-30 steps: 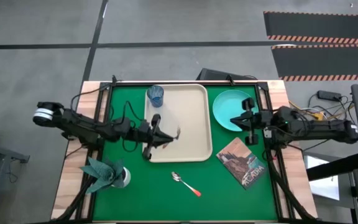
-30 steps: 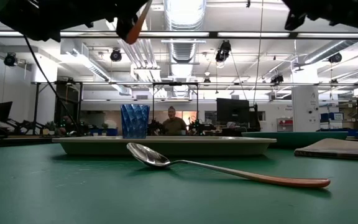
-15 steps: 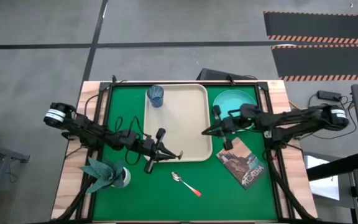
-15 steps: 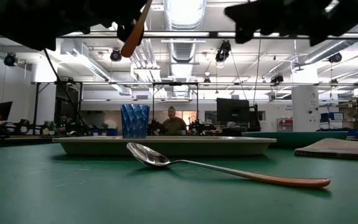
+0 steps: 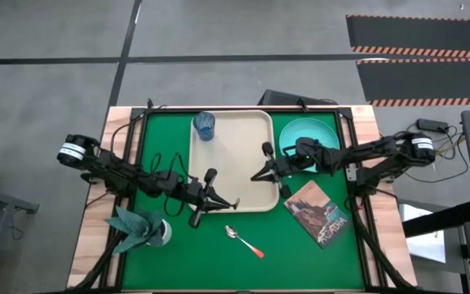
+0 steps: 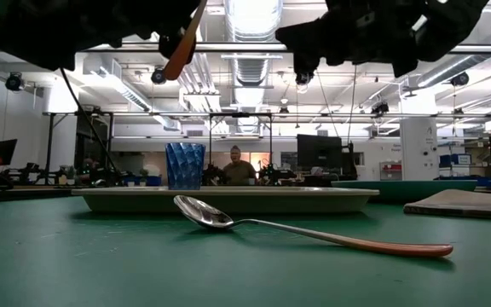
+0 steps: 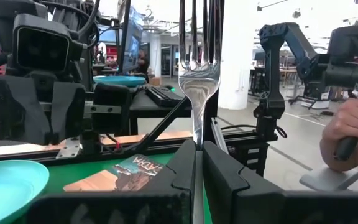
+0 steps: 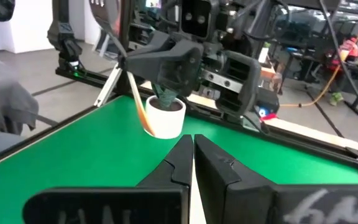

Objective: Pick and place plate/cup/fork/spoon on tray
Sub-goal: Put the orange fork on the left of the white serving tray

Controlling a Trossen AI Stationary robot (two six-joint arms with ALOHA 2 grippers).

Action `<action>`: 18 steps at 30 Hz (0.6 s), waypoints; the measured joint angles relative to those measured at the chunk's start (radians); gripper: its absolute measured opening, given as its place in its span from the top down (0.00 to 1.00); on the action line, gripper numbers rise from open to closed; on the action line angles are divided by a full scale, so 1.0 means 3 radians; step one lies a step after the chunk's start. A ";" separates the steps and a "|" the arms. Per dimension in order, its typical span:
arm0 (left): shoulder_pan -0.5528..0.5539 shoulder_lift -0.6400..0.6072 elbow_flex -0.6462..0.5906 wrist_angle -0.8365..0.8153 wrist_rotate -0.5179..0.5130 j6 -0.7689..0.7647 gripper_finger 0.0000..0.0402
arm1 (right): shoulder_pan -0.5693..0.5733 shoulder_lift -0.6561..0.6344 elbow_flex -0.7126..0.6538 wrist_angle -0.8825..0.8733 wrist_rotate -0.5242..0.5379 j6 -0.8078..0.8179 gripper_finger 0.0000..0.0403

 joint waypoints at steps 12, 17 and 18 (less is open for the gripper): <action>0.0002 -0.0004 -0.0016 0.0018 -0.0001 0.0002 0.99 | -0.0001 0.0191 0.0000 0.0230 -0.0025 0.0003 0.98; 0.0002 -0.0004 -0.0017 0.0019 -0.0001 -0.0001 0.99 | -0.0001 0.0187 0.0000 0.0229 -0.0024 0.0015 0.98; 0.0002 -0.0004 -0.0018 0.0018 -0.0001 -0.0001 0.99 | -0.0001 0.0192 0.0000 0.0230 -0.0024 0.0014 0.98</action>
